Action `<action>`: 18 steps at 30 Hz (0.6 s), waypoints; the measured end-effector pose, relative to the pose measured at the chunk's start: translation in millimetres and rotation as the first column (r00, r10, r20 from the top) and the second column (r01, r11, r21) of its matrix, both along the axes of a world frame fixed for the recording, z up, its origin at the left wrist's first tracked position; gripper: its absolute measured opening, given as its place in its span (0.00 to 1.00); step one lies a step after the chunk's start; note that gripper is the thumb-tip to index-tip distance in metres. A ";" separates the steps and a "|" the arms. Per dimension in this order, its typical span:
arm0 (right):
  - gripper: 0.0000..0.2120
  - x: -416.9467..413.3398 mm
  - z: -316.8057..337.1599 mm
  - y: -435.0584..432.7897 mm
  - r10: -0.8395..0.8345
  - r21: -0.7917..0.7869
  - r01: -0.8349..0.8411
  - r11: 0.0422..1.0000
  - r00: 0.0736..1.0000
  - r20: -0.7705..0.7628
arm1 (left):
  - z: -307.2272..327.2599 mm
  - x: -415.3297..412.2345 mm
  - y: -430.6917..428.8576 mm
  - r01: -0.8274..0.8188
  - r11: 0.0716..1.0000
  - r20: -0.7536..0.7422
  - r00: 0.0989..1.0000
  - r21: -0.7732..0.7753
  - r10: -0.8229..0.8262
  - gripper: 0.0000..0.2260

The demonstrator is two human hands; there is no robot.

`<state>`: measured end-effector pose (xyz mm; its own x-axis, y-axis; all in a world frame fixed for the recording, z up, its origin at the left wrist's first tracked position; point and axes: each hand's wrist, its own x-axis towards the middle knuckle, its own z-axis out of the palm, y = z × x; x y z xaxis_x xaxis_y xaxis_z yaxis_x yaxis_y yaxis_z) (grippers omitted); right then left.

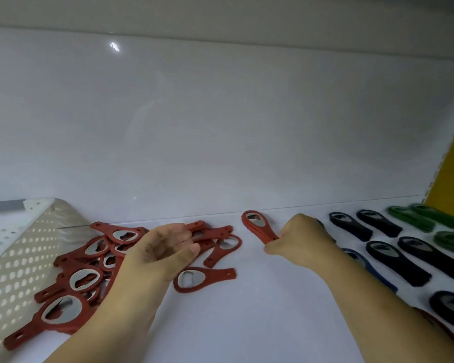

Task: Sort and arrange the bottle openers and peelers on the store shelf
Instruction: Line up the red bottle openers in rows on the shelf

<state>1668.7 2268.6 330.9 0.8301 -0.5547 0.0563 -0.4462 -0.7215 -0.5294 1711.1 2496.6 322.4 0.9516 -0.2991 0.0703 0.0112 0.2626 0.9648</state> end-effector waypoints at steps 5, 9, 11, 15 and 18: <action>0.14 -0.2 -7.5 -27.3 -0.186 -0.141 0.179 0.974 0.982 -0.042 | -5.0 -0.1 -3.5 0.034 0.995 -0.023 0.999 0.093 -0.032 0.13; 0.15 -1.1 -8.5 -31.7 -0.241 -0.156 0.231 0.960 0.970 -0.044 | -4.1 0.0 -4.6 0.035 0.993 -0.030 0.999 0.110 -0.032 0.11; 0.15 -1.5 -8.2 -31.8 -0.253 -0.154 0.242 0.958 0.966 -0.061 | -3.3 -0.1 -4.5 0.028 0.992 -0.024 0.999 0.120 -0.026 0.11; 0.14 -0.9 -6.8 -29.5 -0.252 -0.184 0.234 0.955 0.964 -0.084 | -1.8 2.5 -2.2 -0.023 0.991 -0.002 1.000 0.134 0.024 0.09; 0.17 -3.9 -6.1 -27.5 -0.245 -0.204 0.217 0.954 0.962 -0.120 | -1.3 7.0 1.7 -0.045 0.992 -0.027 0.998 0.120 0.049 0.07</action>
